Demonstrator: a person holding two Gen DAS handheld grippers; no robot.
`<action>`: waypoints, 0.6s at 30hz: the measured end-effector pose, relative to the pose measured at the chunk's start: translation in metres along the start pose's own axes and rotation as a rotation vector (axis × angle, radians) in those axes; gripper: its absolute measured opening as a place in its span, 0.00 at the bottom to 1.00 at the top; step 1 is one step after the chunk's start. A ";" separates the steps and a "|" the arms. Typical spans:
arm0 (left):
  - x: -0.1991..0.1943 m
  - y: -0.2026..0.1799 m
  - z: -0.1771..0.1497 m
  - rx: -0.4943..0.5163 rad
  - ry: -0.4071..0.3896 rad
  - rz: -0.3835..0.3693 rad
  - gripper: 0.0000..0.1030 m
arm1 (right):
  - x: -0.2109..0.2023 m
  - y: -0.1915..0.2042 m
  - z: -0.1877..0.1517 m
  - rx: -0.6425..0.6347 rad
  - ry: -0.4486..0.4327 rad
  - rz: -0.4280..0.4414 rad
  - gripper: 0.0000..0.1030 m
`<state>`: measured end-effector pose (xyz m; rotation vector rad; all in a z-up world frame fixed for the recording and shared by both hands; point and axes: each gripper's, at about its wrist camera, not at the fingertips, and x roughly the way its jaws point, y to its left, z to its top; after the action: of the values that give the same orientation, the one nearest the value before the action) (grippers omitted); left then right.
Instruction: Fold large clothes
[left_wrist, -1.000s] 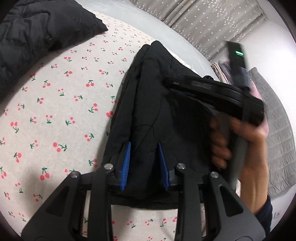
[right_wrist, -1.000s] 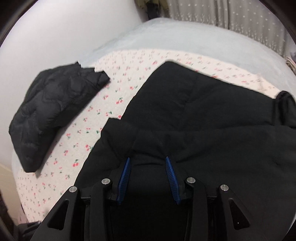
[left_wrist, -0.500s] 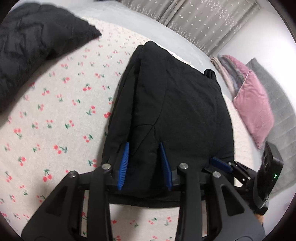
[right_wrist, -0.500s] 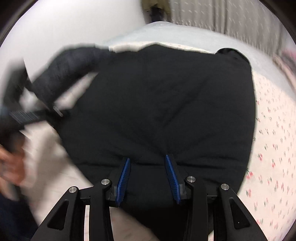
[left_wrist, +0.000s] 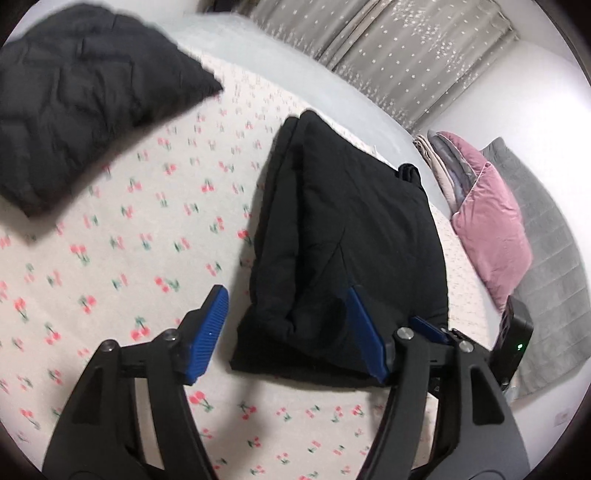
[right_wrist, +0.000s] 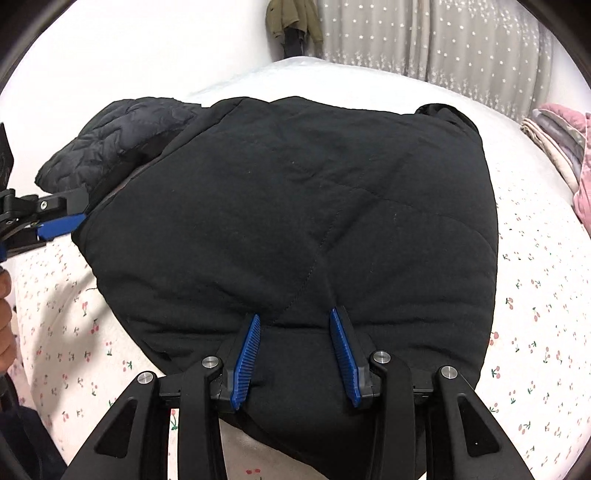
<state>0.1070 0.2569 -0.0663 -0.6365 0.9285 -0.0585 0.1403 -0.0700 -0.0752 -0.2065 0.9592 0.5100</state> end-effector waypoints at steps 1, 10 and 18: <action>0.007 0.001 -0.002 -0.008 0.024 0.000 0.66 | 0.000 0.000 -0.001 0.001 -0.003 0.001 0.39; 0.035 0.026 -0.007 -0.142 0.125 -0.082 0.80 | -0.003 -0.008 0.002 0.006 0.009 0.062 0.40; 0.030 0.017 -0.005 -0.148 0.128 -0.102 0.80 | -0.005 -0.014 0.001 0.031 -0.014 0.082 0.40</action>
<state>0.1183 0.2588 -0.0995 -0.8254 1.0298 -0.1238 0.1457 -0.0832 -0.0706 -0.1359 0.9642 0.5710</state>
